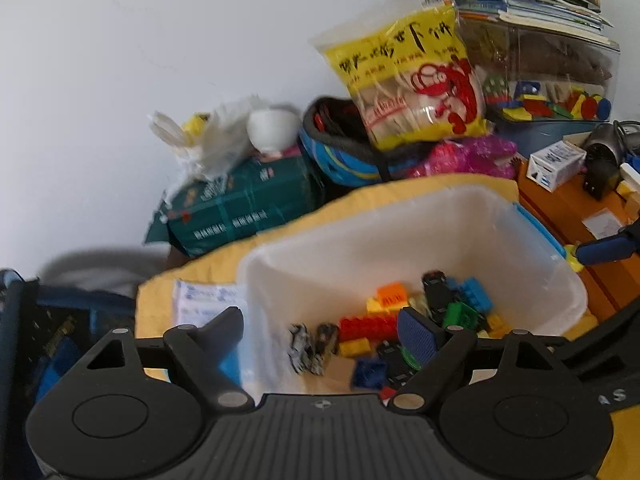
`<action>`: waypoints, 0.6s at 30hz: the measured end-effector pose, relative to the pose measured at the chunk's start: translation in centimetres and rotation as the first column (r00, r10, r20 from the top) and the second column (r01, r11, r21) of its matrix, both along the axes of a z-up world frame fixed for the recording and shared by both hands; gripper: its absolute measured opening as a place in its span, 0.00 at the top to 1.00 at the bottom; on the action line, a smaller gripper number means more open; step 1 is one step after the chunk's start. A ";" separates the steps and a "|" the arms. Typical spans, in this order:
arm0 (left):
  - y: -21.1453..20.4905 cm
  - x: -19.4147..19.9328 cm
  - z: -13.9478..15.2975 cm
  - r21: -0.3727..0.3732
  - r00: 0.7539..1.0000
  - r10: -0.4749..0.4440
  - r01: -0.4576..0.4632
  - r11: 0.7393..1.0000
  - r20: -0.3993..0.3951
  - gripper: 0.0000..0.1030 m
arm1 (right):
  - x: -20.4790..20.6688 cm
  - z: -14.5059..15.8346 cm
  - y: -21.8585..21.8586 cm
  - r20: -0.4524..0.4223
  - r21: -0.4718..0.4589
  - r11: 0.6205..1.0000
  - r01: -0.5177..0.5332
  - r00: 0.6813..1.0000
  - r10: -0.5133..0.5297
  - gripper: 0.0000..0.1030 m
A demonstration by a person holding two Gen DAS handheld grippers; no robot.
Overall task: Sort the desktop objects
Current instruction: 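Carry the yellow brick and pale green block over the white bin and open both tools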
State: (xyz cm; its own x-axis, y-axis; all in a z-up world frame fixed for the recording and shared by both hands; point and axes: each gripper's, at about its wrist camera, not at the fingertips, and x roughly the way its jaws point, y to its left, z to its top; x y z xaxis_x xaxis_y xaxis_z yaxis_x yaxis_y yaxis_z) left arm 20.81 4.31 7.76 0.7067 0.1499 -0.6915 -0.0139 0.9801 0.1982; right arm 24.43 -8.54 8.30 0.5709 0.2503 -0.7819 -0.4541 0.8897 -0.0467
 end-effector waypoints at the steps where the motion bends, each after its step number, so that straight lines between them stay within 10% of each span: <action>1: 0.0 0.1 -0.2 -0.008 1.000 0.004 -0.004 1.000 -0.014 0.16 | 0.2 -0.2 0.0 -0.016 -0.006 1.000 0.009 1.000 -0.009 0.00; 9: 0.5 1.3 -1.4 -0.026 0.990 0.058 -0.062 0.998 -0.127 0.16 | 0.7 0.1 0.7 -0.037 -0.066 0.998 0.011 0.999 -0.014 0.00; 18: 0.7 0.6 0.1 -0.040 0.998 0.059 -0.060 0.997 -0.029 0.16 | 0.5 0.5 1.6 -0.008 -0.060 0.998 0.029 1.000 -0.029 0.00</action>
